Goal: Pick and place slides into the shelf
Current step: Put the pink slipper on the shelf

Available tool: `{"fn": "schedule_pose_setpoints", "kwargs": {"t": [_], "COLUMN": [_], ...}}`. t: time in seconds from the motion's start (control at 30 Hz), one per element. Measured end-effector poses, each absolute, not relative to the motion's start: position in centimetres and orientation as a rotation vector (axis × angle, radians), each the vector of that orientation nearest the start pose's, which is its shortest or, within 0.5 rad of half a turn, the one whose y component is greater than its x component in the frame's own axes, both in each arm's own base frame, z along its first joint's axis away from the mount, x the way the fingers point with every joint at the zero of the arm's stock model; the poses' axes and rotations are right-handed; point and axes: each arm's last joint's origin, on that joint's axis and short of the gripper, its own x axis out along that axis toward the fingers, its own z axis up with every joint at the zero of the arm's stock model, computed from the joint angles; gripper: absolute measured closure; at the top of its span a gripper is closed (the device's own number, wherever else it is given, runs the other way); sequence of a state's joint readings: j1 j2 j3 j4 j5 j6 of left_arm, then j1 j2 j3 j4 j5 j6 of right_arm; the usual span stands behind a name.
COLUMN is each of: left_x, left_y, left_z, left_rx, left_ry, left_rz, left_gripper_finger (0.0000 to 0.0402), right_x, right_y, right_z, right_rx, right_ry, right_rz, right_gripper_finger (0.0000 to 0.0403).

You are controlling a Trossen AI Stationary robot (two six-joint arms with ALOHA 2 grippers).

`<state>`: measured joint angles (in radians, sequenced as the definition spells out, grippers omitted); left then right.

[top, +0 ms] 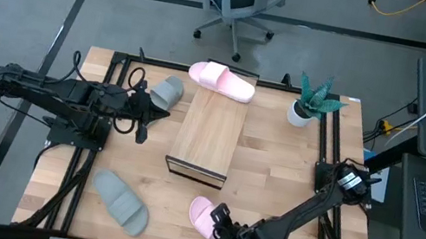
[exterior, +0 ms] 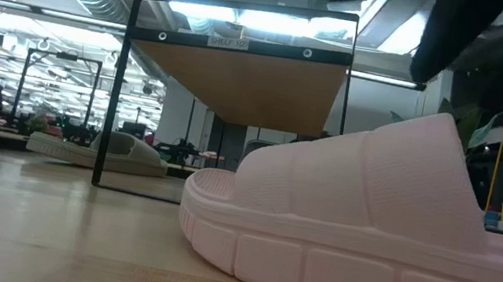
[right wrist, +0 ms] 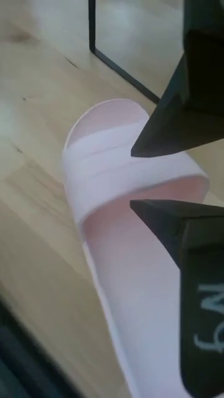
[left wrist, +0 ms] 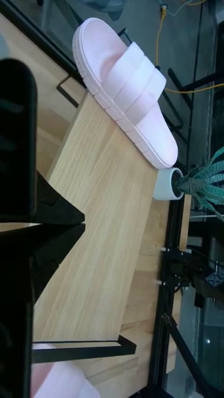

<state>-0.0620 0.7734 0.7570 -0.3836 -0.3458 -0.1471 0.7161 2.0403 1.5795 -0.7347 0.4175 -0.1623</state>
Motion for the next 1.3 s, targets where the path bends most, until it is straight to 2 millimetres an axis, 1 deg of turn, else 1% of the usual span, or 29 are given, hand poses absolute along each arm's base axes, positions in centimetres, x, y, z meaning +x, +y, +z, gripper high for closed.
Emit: {"fn": "schedule_pose_setpoints", "kwargs": {"t": [0.13, 0.3, 0.47, 0.67, 0.8, 1.1, 1.2, 1.3], "left_x": [16.5, 16.5, 16.5, 16.5, 16.5, 16.5, 16.5, 16.5], "left_y": [0.0, 0.0, 0.0, 0.0, 0.0, 0.0, 0.0, 0.0], "left_z": [30.7, 30.7, 30.7, 30.7, 30.7, 30.7, 30.7, 30.7], "left_rx": [-0.063, -0.063, -0.063, -0.063, -0.063, -0.063, -0.063, -0.063], "left_ry": [0.371, 0.371, 0.372, 0.372, 0.372, 0.372, 0.372, 0.372], "left_rz": [0.308, 0.308, 0.308, 0.308, 0.308, 0.308, 0.308, 0.308], "left_gripper_finger": [0.0401, 0.0401, 0.0401, 0.0401, 0.0401, 0.0401, 0.0401, 0.0401], "right_x": [32.6, 32.9, 33.0, 33.0, 33.0, 33.0, 33.0, 33.0], "right_y": [26.7, 26.8, 26.7, 26.7, 26.7, 26.7, 26.7, 26.7], "right_z": [19.0, 17.7, 17.7, 17.8, 17.8, 17.9, 17.9, 17.9], "right_rx": [-0.806, -0.850, -0.879, -0.881, -0.880, -0.879, -0.878, -0.877], "right_ry": [1.010, 1.033, 1.013, 1.009, 1.009, 1.007, 1.007, 1.007], "right_rz": [0.339, 0.340, 0.288, 0.280, 0.280, 0.275, 0.275, 0.275], "right_gripper_finger": [0.0281, 0.0281, 0.0281, 0.0283, 0.0305, 0.0381, 0.0393, 0.0394]}}
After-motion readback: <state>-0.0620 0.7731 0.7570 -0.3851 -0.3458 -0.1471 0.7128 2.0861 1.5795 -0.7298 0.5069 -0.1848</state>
